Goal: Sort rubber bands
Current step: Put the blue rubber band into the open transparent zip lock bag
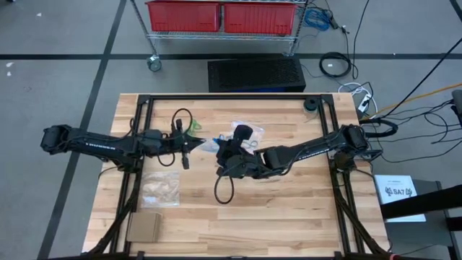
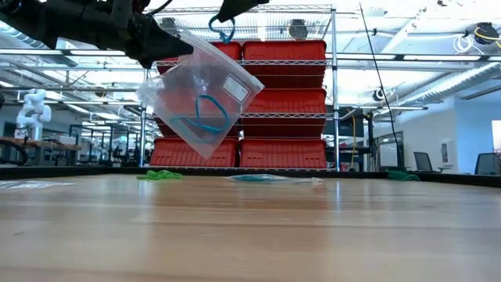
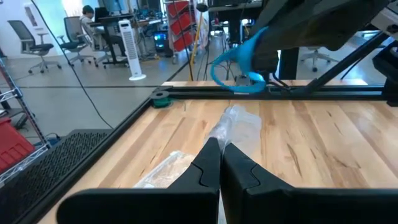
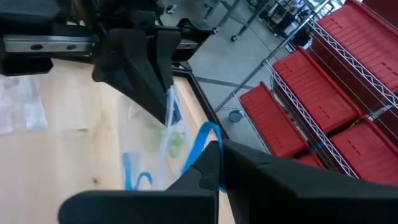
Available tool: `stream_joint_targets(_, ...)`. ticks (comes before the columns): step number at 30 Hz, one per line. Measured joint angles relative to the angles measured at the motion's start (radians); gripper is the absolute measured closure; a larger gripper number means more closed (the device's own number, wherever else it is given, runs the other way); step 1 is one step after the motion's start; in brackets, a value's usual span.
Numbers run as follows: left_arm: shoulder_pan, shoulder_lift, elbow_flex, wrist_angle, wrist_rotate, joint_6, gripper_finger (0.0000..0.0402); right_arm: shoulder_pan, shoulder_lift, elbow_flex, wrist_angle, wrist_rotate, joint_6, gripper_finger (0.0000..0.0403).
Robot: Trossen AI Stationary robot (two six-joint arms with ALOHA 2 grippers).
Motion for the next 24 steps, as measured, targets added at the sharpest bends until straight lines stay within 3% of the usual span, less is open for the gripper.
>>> stream_joint_targets(14, 0.000, 0.000, 0.000, 0.008, 0.000, -0.017, 0.0401, -0.007, 0.046, -0.001, -0.040, -0.044, 0.062, 0.0403)
stream_joint_targets(24, 0.000, 0.000, 0.000, 0.012, 0.000, -0.019, 0.0401, -0.045, 0.045, -0.001, -0.056, -0.223, 0.152, 0.0401)
